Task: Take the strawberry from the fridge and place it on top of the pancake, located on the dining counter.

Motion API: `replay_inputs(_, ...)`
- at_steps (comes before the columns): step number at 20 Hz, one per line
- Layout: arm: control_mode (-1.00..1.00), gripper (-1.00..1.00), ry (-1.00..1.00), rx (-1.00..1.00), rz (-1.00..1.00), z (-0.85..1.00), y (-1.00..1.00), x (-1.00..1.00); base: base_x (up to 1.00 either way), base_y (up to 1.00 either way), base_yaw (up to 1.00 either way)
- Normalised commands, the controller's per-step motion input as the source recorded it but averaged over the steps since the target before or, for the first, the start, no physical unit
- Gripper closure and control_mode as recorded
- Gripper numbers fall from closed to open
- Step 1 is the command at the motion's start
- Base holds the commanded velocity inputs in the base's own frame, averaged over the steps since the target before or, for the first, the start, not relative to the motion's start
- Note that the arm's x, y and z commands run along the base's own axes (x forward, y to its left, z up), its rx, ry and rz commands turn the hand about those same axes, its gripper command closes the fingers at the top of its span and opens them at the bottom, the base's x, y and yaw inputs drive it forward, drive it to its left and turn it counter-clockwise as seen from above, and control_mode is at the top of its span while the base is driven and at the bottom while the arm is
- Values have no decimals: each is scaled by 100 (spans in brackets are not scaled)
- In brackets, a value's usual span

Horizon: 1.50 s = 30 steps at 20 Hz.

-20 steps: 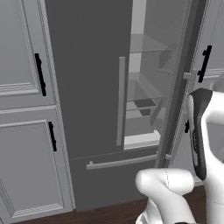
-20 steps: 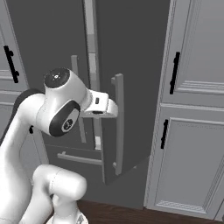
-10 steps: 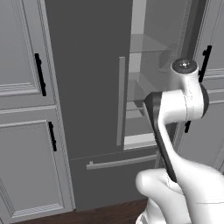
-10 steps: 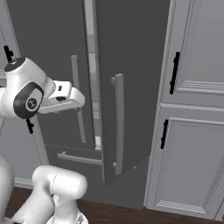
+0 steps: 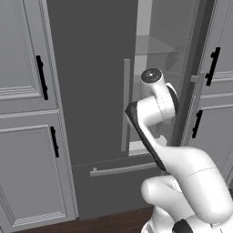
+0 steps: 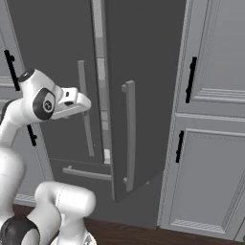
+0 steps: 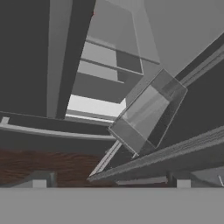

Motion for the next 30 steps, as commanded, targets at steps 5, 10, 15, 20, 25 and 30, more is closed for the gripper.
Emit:
replay_inputs(5, -100, -100, 0, -3, -4, -30, -1, 98, 0, 0, 0)
replay_inputs(10, -100, -100, 0, -1, -5, -29, -51, 62, 0, 0, 0)
replay_inputs(15, -100, -100, 0, 0, -4, -11, -78, 16, 0, 0, 0)
replay_inputs(20, -100, -100, 0, 0, -4, 0, -91, -19, 0, 0, 0)
replay_inputs(25, -100, -100, -2, 0, -11, 5, -94, -72, 0, 0, 0)
replay_inputs(30, -100, -100, -5, 0, -14, 1, -86, -65, 0, 0, 0)
